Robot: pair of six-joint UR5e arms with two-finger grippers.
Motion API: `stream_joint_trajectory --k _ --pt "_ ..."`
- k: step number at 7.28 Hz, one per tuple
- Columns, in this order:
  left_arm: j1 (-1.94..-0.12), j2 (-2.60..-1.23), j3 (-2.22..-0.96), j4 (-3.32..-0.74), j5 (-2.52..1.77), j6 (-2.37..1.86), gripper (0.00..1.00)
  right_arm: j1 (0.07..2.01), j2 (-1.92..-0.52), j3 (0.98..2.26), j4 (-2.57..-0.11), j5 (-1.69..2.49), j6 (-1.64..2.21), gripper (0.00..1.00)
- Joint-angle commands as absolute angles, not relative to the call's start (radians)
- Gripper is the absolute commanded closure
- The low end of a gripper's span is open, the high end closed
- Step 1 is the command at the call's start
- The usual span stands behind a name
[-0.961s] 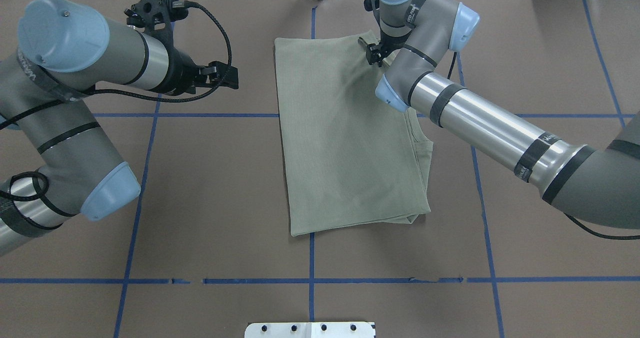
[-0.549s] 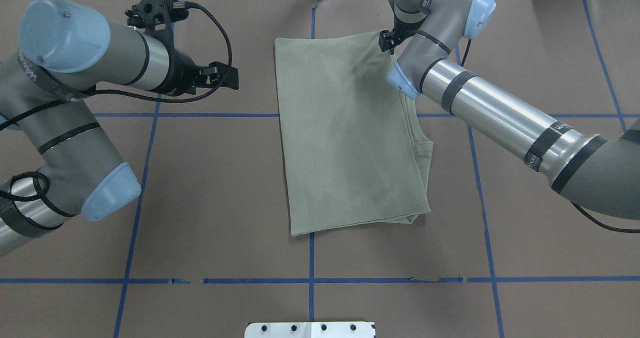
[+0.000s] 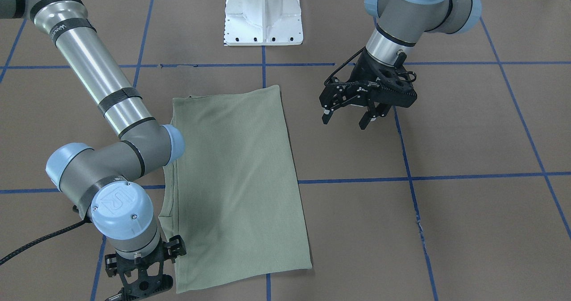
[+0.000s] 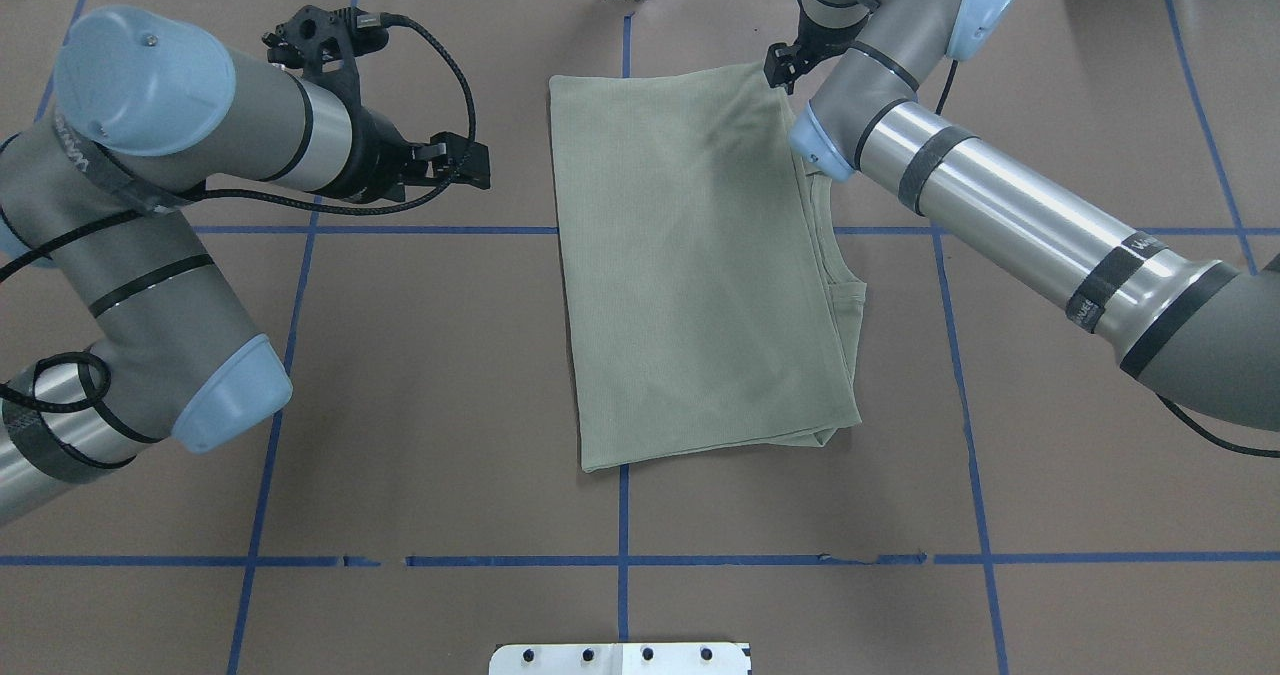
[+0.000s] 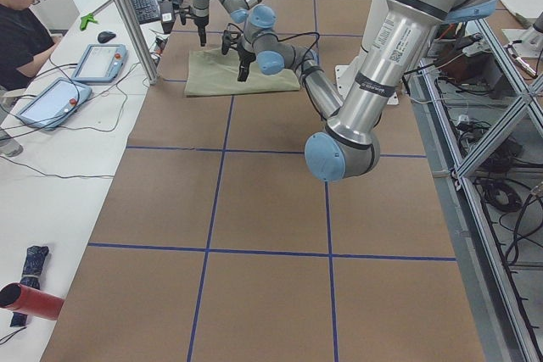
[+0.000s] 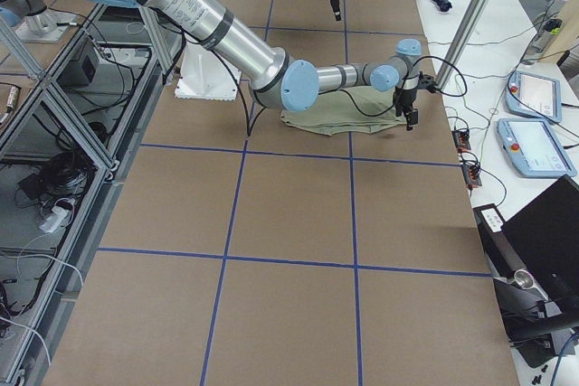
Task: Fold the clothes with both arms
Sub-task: 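Move the right gripper to the far corner while the left lowers to the near edge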
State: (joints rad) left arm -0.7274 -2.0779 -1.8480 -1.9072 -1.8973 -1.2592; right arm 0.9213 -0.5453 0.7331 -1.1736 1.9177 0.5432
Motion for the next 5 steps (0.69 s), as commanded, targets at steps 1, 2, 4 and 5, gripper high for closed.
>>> stream_joint_trajectory --k 1,2,4,5 --pt "-0.607 -2.088 -1.850 -1.917 -1.901 -1.484 0.00 0.923 -0.683 1.037 -1.298 2.017 0.566 0.00" --pt "-0.536 -2.091 -1.850 -1.945 -1.896 -1.597 0.00 0.925 -0.737 1.177 -1.395 2.060 0.569 0.00" --pt "-0.366 -2.097 -1.812 -1.986 -1.840 -1.795 0.00 0.931 -0.913 1.442 -1.450 2.178 0.674 0.00" --pt "-0.336 -2.112 -1.796 -1.985 -1.812 -1.846 0.00 0.933 -0.998 1.535 -1.444 2.184 0.733 0.00"
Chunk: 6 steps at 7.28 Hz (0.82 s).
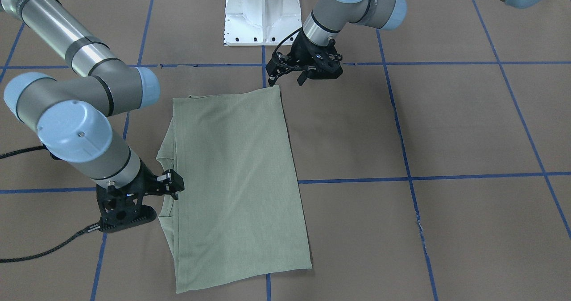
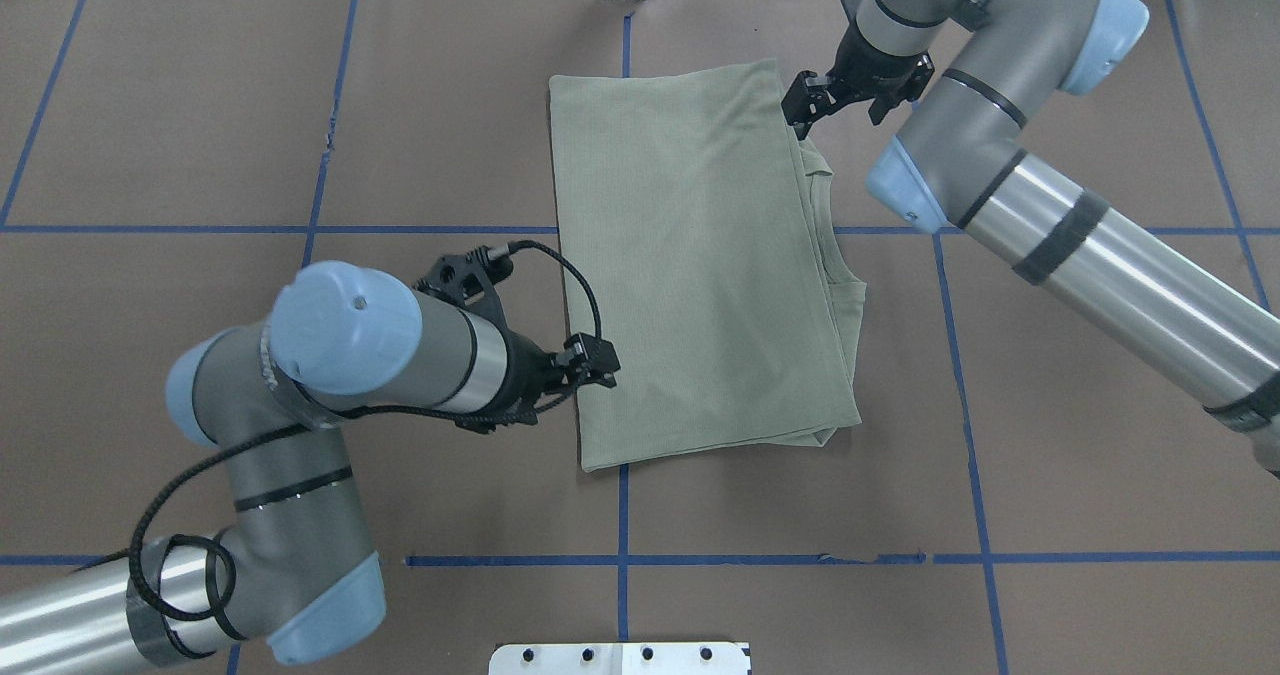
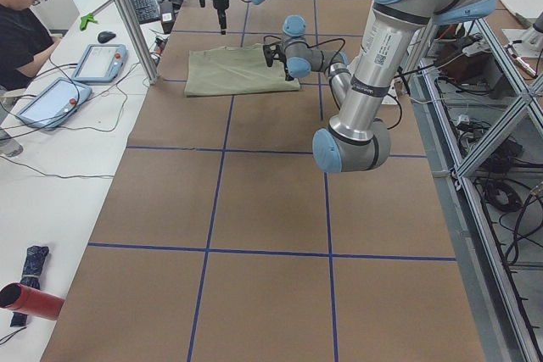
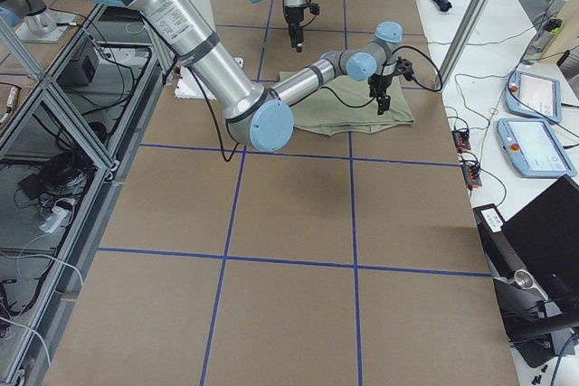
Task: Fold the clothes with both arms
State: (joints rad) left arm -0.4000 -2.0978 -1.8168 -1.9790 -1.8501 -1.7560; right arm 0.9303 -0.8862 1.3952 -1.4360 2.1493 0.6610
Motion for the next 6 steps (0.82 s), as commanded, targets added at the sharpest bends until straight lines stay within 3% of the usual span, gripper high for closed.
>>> stream_joint_trajectory --k 1,6 --pt "-0.319 -2.112 -1.795 -1.979 -1.798 -1.894 0.01 0.933 -1.034 1.607 -1.454 2.189 0.741 0.00" --pt "-0.314 -2.207 -1.620 -1.974 -1.726 -1.910 0.02 0.933 -1.048 1.620 -1.454 2.198 0.744 0.00"
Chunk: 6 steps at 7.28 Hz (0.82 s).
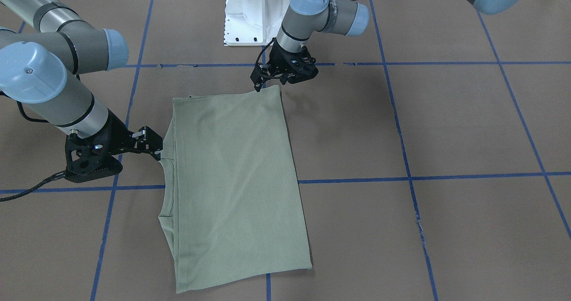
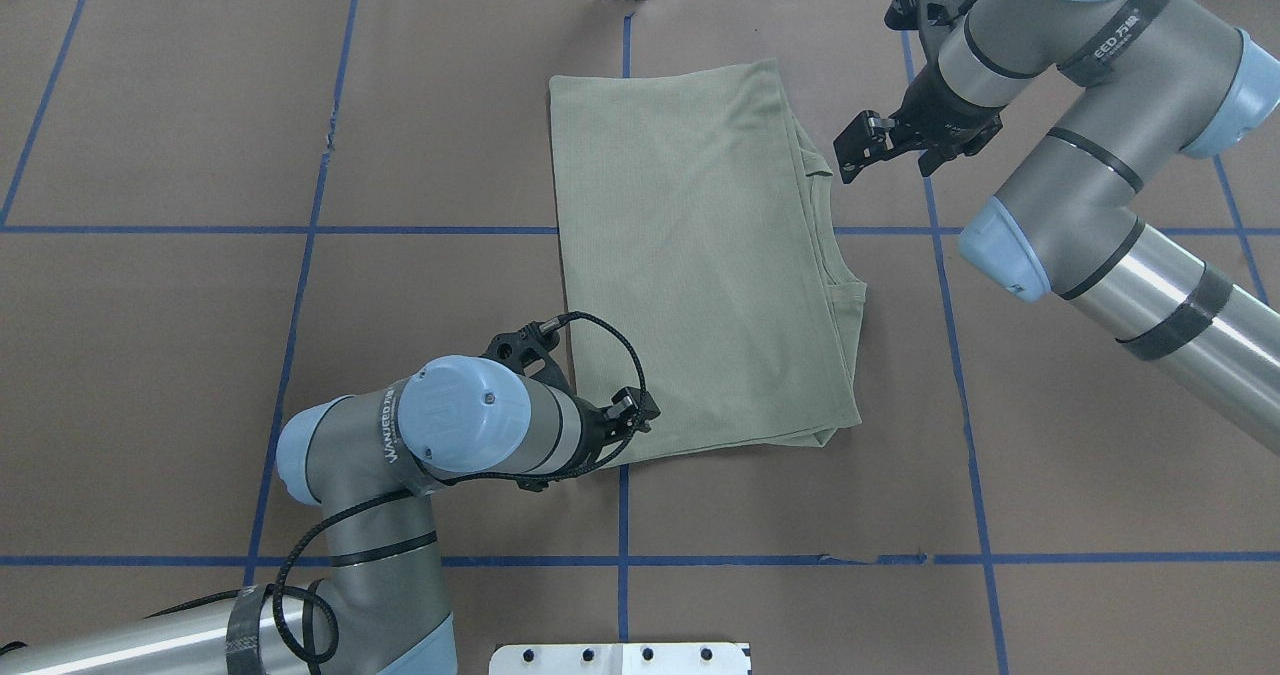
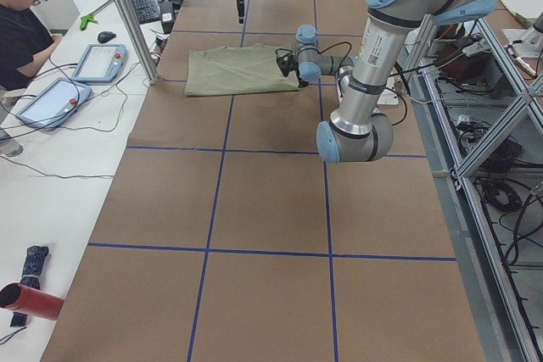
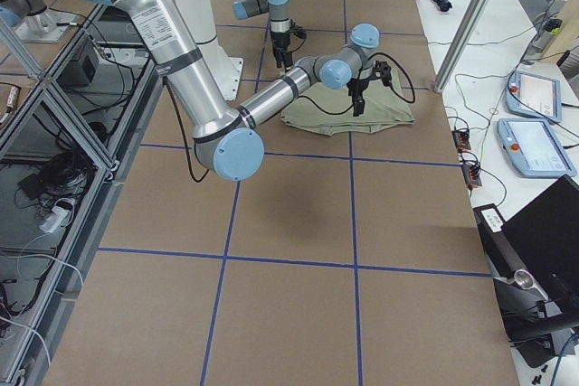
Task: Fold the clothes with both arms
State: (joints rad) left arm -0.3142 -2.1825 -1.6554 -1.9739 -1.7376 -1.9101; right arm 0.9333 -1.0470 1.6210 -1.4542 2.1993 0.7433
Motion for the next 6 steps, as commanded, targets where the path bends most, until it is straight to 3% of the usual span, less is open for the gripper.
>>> stream_joint_trajectory --k 1,6 --pt "-0.314 -2.206 -1.608 -1.974 -1.724 -1.907 0.04 0.931 -1.048 1.620 -1.454 2.197 0.744 0.00" --pt "-0.313 -2.200 -1.617 -1.919 -1.723 -1.891 0.05 0.928 -1.046 1.623 -1.451 2.197 0.779 0.00"
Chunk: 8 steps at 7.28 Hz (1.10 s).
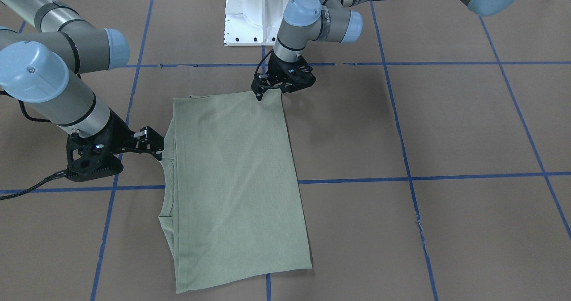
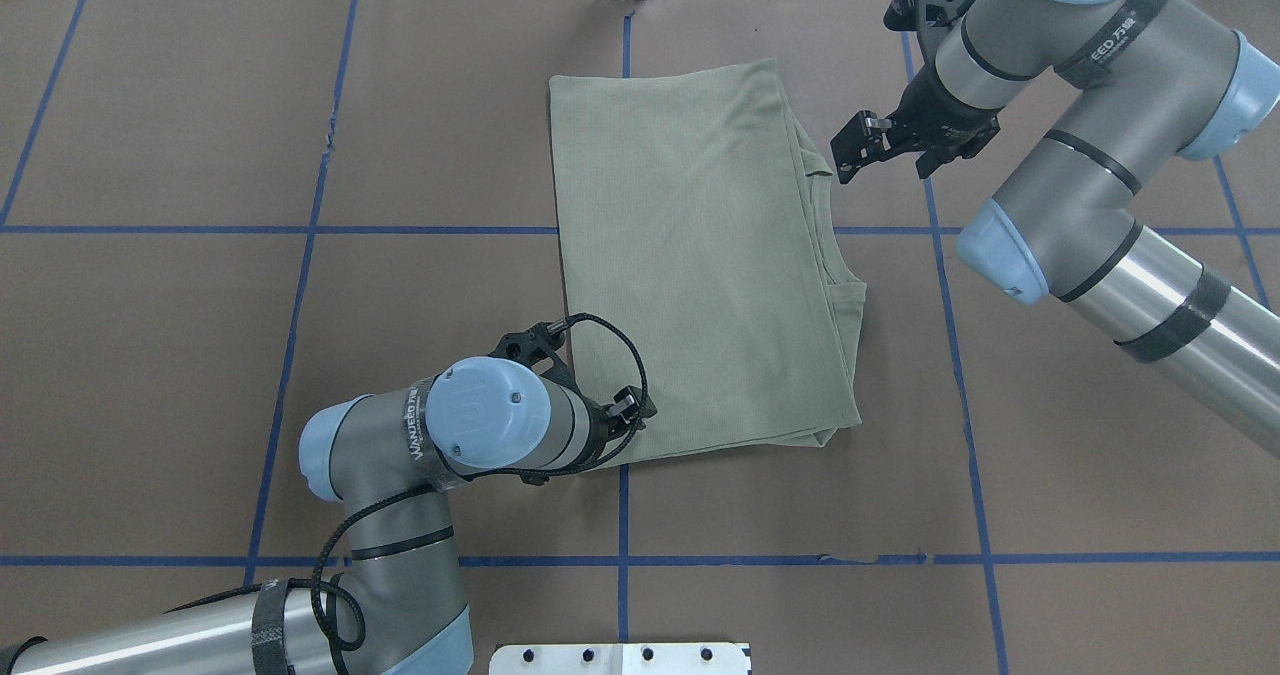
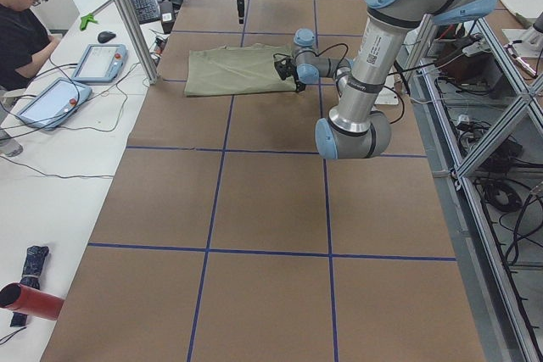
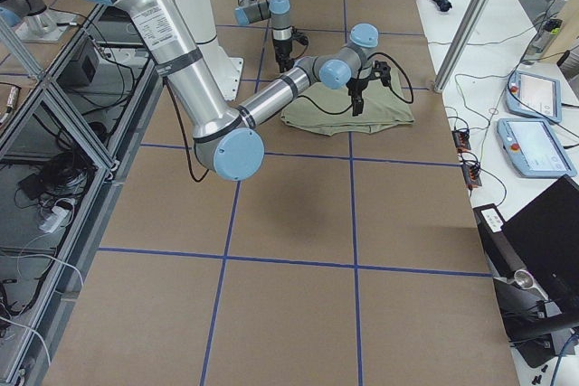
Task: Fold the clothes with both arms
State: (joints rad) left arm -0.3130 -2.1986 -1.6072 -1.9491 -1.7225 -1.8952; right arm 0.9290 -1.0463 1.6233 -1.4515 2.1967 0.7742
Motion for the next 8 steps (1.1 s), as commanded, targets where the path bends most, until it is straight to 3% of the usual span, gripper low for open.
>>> stream_joint_trajectory --k 1,3,4,8 --pt "-0.313 -2.201 -1.617 -1.917 -1.723 -1.891 0.05 0.928 -1.046 1.620 -1.451 2.197 0.779 0.00" --pt "-0.313 -2.203 -1.615 -1.919 -1.723 -1.891 0.05 0.927 -1.046 1.618 -1.451 2.195 0.779 0.00" --pt "-0.313 -2.207 -1.612 -1.919 -1.723 -1.893 0.11 0.927 -1.046 1.617 -1.451 2.195 0.779 0.00" --pt "-0.310 -2.210 -1.611 -1.919 -1.724 -1.894 0.53 0.923 -1.046 1.611 -1.451 2.194 0.779 0.00"
